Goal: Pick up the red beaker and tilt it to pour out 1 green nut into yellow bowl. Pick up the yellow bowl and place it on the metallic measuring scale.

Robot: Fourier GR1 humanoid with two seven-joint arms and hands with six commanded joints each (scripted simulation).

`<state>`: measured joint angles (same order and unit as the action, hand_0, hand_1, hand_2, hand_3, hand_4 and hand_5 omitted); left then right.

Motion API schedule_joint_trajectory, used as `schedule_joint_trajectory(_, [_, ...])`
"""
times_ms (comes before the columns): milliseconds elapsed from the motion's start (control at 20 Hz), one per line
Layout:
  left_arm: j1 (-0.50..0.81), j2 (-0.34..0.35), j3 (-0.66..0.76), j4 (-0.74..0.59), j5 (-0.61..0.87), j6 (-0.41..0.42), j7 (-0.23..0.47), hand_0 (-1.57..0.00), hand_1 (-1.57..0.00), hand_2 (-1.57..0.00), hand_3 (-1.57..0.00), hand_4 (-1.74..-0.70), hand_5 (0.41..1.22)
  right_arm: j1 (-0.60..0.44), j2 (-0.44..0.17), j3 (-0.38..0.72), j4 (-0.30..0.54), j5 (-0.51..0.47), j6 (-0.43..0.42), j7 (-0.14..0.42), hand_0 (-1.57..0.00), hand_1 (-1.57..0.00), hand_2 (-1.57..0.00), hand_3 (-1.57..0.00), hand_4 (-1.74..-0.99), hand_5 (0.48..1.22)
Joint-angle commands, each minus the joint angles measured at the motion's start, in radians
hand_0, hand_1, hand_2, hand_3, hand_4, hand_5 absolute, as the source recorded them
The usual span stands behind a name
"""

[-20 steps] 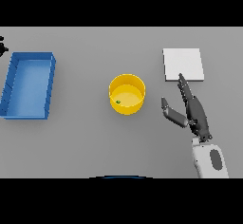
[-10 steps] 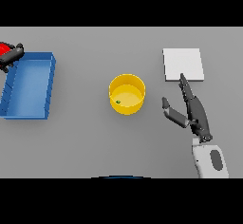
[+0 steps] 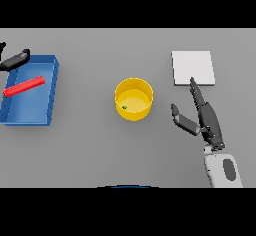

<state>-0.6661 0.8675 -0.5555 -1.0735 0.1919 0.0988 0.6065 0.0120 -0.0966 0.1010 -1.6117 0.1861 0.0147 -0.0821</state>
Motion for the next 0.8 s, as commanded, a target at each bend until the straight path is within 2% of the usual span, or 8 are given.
schedule_joint_trajectory(0, [0.01, 0.001, -0.002, -0.006, -0.007, 0.015, -0.008, -0.08, -0.07, -0.06, -0.04, -0.74, 0.656, 0.0, 0.008, 0.003, 0.002, -0.006, 0.004, 0.008, 0.0, 0.0, 0.0, 0.0, -1.29, 0.714])
schedule_joint_trajectory(100, [0.022, -0.004, 0.009, -0.008, -0.005, 0.045, -0.038, -0.05, -0.04, -0.04, -0.02, -0.73, 0.661, -0.024, 0.015, 0.01, 0.008, 0.007, -0.005, 0.045, 0.0, 0.0, 0.0, 0.0, -1.277, 0.704])
schedule_joint_trajectory(150, [0.022, -0.012, 0.012, -0.006, -0.003, 0.059, -0.04, -0.04, -0.04, -0.03, -0.02, -0.73, 0.664, -0.038, 0.006, 0.017, 0.002, 0.048, -0.028, 0.067, 0.0, 0.0, 0.0, 0.0, -1.281, 0.688])
schedule_joint_trajectory(250, [0.015, -0.005, 0.023, -0.011, 0.001, 0.066, -0.056, -0.03, -0.02, -0.02, -0.01, -0.72, 0.675, -0.08, -0.026, 0.042, 0.005, 0.12, -0.037, 0.105, 0.0, 0.0, 0.0, 0.0, -1.222, 0.662])
schedule_joint_trajectory(350, [0.018, -0.013, 0.025, -0.021, 0.004, 0.079, -0.063, -0.02, -0.01, -0.01, -0.01, -0.72, 0.685, -0.117, -0.064, 0.065, 0.012, 0.111, 0.032, 0.048, -0.01, 0.0, 0.0, 0.0, -1.167, 0.672])
schedule_joint_trajectory(450, [0.02, -0.01, 0.029, -0.034, 0.008, 0.085, -0.062, -0.01, -0.01, -0.01, 0.0, -0.73, 0.7, -0.166, -0.108, 0.097, 0.028, 0.12, 0.107, 0.016, -0.01, 0.0, 0.0, 0.0, -1.202, 0.683])
schedule_joint_trajectory(600, [0.025, -0.008, 0.025, -0.041, 0.008, 0.086, -0.058, 0.0, 0.0, 0.0, 0.0, -0.74, 0.709, -0.278, -0.181, 0.166, 0.079, 0.221, 0.172, 0.037, 0.0, 0.0, 0.0, 0.0, -1.26, 0.656])
schedule_joint_trajectory(750, [0.034, -0.016, 0.028, -0.038, 0.016, 0.089, -0.073, 0.0, 0.0, 0.0, 0.0, -0.75, 0.709, -0.356, -0.226, 0.259, 0.108, 0.346, 0.205, 0.026, 0.0, 0.0, 0.0, 0.0, -1.234, 0.627])
